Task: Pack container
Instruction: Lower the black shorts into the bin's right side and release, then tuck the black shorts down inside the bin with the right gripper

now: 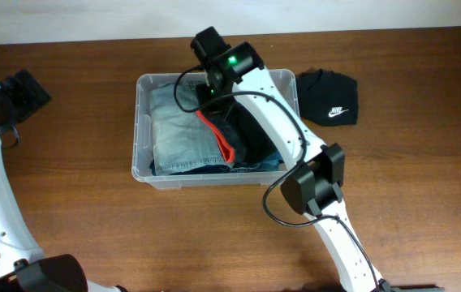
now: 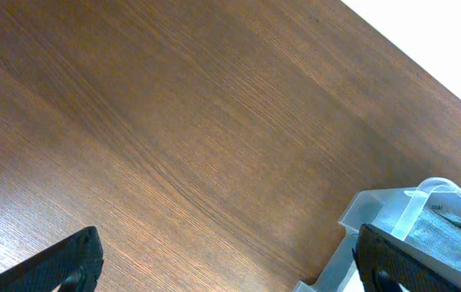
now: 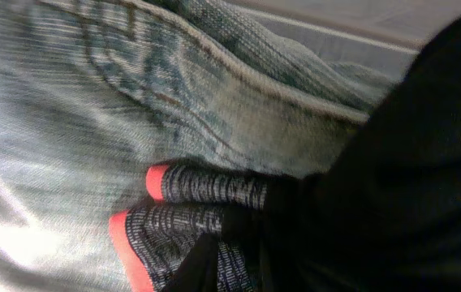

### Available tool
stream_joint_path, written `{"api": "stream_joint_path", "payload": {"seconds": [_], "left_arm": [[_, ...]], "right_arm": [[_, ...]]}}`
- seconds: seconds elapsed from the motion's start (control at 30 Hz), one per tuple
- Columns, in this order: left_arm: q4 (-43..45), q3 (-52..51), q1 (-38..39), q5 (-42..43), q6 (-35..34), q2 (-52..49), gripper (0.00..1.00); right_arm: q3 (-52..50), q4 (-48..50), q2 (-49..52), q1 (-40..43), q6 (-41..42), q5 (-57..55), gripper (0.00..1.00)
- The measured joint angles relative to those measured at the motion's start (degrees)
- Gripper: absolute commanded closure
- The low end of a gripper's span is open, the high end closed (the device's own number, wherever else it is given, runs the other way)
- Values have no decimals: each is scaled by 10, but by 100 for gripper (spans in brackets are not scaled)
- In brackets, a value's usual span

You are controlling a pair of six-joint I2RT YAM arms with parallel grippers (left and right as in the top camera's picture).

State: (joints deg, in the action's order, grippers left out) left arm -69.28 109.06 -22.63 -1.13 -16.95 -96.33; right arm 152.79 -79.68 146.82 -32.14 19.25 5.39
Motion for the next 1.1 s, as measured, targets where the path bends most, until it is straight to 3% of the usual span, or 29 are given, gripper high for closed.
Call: {"api": "stream_joint_path", "payload": {"seconds": [0.23, 0.43, 0.77, 0.9, 1.1], "left_arm": [[0, 0, 0, 0, 0, 0, 1], [0, 0, 0, 0, 0, 0, 1], [0, 0, 0, 0, 0, 0, 1], [0, 0, 0, 0, 0, 0, 1], [0, 0, 0, 0, 0, 0, 1]], "right_arm": [[9, -15, 0, 0, 0, -10, 92], [53, -96, -9, 5, 0, -44, 92], [131, -173, -123, 40, 1, -127, 91], [101, -172, -129, 57, 5, -136, 90], [-26, -132, -116, 76, 16, -126, 91]]}}
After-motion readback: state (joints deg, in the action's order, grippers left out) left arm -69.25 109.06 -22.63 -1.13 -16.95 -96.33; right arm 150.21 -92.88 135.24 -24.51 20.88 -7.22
